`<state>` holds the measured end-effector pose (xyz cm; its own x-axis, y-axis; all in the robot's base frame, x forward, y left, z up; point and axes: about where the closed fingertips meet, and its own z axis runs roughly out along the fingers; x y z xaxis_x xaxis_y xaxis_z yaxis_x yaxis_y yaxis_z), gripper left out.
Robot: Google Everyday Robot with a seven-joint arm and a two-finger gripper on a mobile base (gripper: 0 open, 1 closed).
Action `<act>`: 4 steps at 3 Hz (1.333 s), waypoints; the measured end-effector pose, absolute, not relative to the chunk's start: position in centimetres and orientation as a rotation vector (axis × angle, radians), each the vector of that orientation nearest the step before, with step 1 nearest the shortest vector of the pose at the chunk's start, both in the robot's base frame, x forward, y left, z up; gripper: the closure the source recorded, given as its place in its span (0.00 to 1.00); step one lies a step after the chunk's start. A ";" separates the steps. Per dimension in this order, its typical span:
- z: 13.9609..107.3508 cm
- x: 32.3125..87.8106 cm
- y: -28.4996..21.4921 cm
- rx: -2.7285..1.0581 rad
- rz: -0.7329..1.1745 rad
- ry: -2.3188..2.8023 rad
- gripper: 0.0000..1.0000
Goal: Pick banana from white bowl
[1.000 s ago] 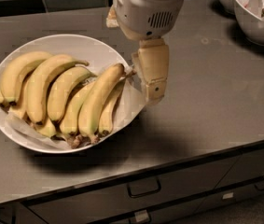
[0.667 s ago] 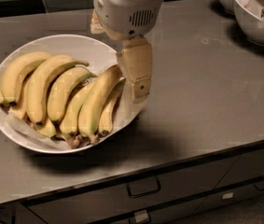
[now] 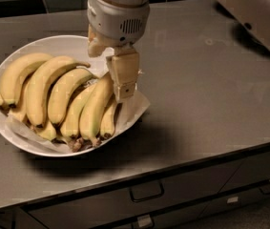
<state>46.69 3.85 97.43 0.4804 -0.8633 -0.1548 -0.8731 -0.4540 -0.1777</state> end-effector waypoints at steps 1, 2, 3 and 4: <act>96.6 47.2 4.3 -2.508 0.091 1.496 0.26; 95.9 47.5 4.5 -2.521 0.112 1.503 0.39; 95.7 47.6 4.6 -2.526 0.120 1.508 0.49; 95.5 47.8 4.6 -2.531 0.124 1.513 0.52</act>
Offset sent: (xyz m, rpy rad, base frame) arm -0.0054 -0.0115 -0.0254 -0.0898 0.1345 0.0171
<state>47.76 4.60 95.47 0.4757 -0.8633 -0.1687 -0.8792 -0.4611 -0.1197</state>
